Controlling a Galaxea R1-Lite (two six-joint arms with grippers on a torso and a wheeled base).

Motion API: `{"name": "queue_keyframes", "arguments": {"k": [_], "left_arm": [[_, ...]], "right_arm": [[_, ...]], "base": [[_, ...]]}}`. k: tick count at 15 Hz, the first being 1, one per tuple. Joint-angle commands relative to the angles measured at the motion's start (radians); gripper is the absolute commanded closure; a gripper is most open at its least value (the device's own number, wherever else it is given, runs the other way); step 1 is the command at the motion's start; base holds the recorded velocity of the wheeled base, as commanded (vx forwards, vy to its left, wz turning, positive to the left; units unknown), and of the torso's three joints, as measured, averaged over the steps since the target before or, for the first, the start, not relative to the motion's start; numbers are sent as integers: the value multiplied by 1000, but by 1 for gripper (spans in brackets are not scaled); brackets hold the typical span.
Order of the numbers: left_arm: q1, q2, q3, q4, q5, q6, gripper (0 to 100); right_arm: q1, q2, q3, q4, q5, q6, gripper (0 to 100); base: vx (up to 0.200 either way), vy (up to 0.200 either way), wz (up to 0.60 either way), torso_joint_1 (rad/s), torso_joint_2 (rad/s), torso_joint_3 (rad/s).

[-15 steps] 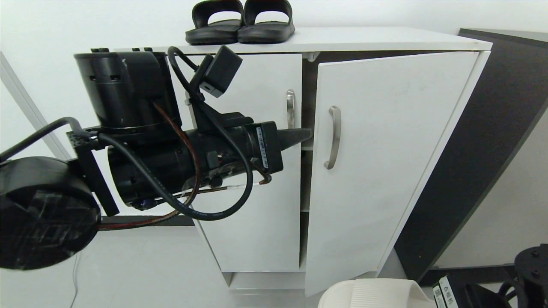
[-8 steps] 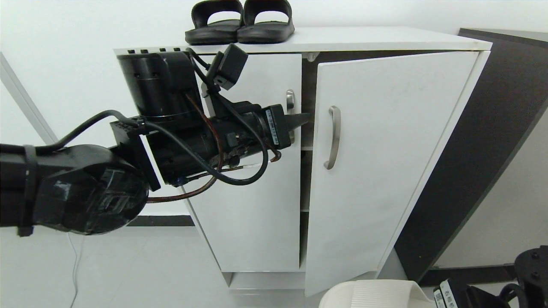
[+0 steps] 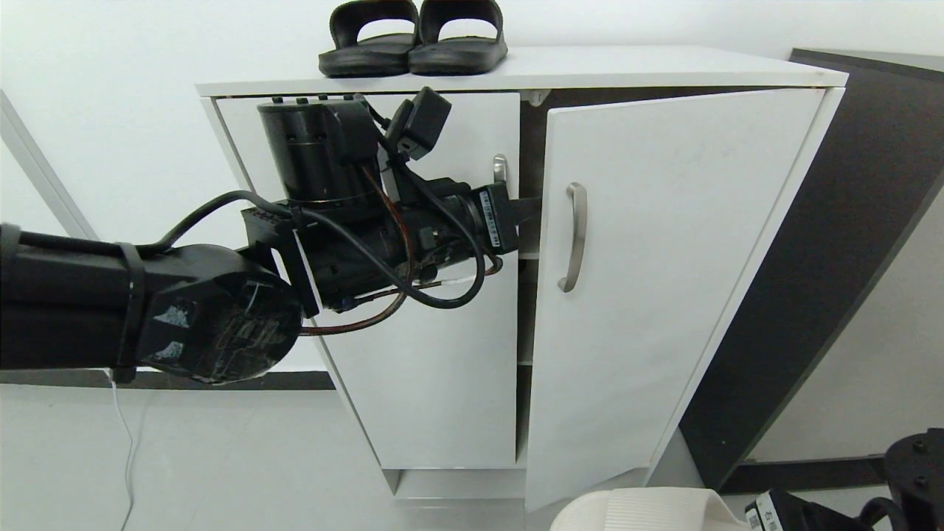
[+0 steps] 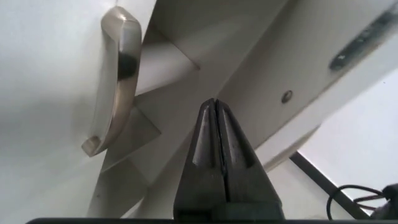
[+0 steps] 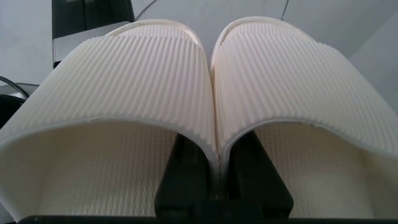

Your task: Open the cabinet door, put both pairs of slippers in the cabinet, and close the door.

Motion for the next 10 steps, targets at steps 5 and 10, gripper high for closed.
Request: {"name": "queue_keyframes", "arguments": {"k": [5,10], "left_arm": [[-74,10,-5,-5,9,-22,100],[-155,-8,9,-39,18,-22,100]], "right_arm": [[17,16,12,1,0,1,100],[20,22,21,-2,3,0,100]], "base": [[-200,0,0,2,2,3],[-160,0,0,4,4,2]]}}
